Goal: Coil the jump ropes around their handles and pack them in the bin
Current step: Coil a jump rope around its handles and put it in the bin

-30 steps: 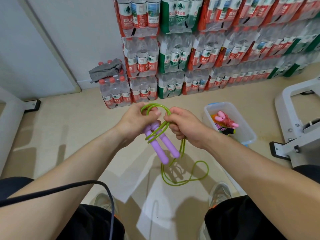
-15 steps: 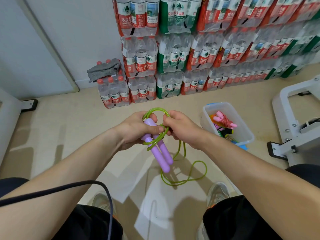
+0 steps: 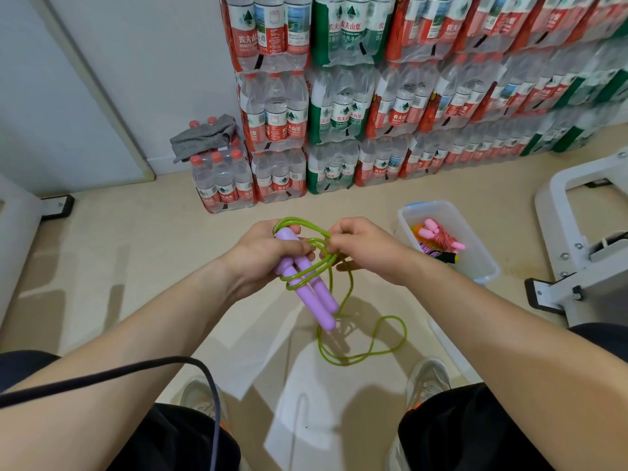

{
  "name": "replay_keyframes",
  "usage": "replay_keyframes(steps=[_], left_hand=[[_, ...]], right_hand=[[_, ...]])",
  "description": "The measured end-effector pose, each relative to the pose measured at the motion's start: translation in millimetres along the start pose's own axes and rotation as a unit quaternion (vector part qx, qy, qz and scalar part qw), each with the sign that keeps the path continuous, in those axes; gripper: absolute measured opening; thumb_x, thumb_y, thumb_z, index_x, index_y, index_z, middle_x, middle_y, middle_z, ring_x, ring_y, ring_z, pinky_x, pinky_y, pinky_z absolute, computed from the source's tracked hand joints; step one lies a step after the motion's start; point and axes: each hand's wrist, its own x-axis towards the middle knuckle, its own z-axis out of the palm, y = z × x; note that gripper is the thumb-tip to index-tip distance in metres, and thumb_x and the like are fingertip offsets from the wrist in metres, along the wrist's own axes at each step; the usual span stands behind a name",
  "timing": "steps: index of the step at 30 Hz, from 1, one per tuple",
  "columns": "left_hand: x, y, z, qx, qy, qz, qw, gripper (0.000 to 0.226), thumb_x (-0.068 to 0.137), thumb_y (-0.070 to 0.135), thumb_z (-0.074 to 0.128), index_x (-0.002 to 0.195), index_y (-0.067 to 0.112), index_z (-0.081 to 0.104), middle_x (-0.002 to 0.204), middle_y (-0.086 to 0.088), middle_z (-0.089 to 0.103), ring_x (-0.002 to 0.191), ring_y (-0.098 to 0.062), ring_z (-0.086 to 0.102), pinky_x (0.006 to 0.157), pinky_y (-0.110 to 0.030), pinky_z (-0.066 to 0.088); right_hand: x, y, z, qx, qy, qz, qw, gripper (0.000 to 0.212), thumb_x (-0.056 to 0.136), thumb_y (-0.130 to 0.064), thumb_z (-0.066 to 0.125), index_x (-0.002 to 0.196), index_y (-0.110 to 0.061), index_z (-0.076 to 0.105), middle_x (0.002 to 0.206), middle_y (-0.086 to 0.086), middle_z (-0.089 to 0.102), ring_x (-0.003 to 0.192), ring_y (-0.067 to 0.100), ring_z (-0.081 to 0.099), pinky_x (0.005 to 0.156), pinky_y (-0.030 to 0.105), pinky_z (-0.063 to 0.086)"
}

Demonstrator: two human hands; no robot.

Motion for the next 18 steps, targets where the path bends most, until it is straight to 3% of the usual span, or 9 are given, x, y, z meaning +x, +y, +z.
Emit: replay_keyframes(steps=[5,8,15,18], left_hand=[[-2.2,2.2,4.7,-0.089,-0.061,-0.014,0.994,0.013,0.090,-0.010,0.057,0.089,0.003,0.057,0.080,-0.016,0.065,0.073,-0.022,0.066,0.067,-0.031,0.058],[-2.2,2.8,3.9,-0.110,-0.065,-0.017,0.992,0.016,0.091,-0.010,0.056,0.087,0.006,0.057,0.078,-0.016,0.064,0.075,-0.023,0.065,0.073,-0.033,0.060],[0.6,3.1,-7.3,-0.102,-0.051,-0.007,0.993,0.017,0.091,-0.008,0.057,0.100,0.006,0.052,0.086,-0.018,0.063,0.079,-0.025,0.067,0.081,-0.039,0.058],[-1.2,2.9,-6.7,-0.088,-0.050,0.001,0.995,0.018,0.092,-0.008,0.057,0.102,0.006,0.051,0.086,-0.020,0.062,0.078,-0.025,0.067,0.075,-0.036,0.060]], right_hand=[[-4.8,-2.5,-0.7,0.165,-0.029,-0.027,0.986,0.040,0.083,0.016,0.043,0.100,-0.020,0.044,0.090,0.008,0.064,0.073,0.022,0.059,0.056,0.032,0.052],[-6.9,-5.2,3.4,0.120,-0.020,-0.085,0.989,0.041,0.082,0.016,0.043,0.096,-0.022,0.049,0.101,0.003,0.061,0.073,0.018,0.057,0.050,0.030,0.048],[-7.4,-1.7,8.6,0.060,0.004,-0.143,0.988,0.023,0.086,-0.002,0.061,0.099,-0.021,0.064,0.098,0.006,0.066,0.077,0.015,0.063,0.066,0.028,0.056],[-8.9,-2.4,10.1,0.076,-0.011,-0.144,0.987,0.021,0.089,0.003,0.054,0.098,-0.016,0.058,0.089,0.005,0.064,0.072,0.013,0.060,0.063,0.024,0.053]])
